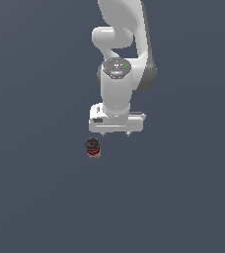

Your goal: Pick up the object and move it to a goal position.

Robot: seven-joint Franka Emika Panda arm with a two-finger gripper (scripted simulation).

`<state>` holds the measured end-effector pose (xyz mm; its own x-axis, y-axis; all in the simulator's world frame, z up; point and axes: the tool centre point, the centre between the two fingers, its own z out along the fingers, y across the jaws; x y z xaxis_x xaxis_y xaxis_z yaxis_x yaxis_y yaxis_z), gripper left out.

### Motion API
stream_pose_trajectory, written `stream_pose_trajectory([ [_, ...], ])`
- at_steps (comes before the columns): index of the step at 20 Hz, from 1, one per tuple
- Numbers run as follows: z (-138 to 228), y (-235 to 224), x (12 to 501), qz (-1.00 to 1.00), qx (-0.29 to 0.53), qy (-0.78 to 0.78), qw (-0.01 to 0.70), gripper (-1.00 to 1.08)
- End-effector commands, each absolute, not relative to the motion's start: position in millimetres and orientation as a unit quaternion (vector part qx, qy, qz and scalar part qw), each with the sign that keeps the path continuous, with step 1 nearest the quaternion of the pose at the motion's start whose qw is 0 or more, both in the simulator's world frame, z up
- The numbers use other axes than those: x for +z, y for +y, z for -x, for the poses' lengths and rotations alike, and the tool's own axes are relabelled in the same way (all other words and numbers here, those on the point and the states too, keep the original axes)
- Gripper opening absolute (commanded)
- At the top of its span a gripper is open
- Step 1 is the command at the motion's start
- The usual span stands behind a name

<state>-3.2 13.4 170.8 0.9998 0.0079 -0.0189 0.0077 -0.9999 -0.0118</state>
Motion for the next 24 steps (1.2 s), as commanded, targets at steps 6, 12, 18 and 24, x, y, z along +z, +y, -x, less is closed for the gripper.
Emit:
stream_pose_trajectory([
  [6, -1.7, 20.1, 180.7, 1.0, -0.003, -0.005, 0.013, 1.0],
  [12, -6.3, 29.4, 192.3, 1.0, -0.016, -0.006, 0.021, 1.0],
  [18, -6.7, 19.5, 186.6, 1.0, -0.015, -0.011, 0.019, 1.0],
  [24, -7.6, -7.6, 172.3, 0.999, -0.012, -0.028, 0.014, 1.0],
])
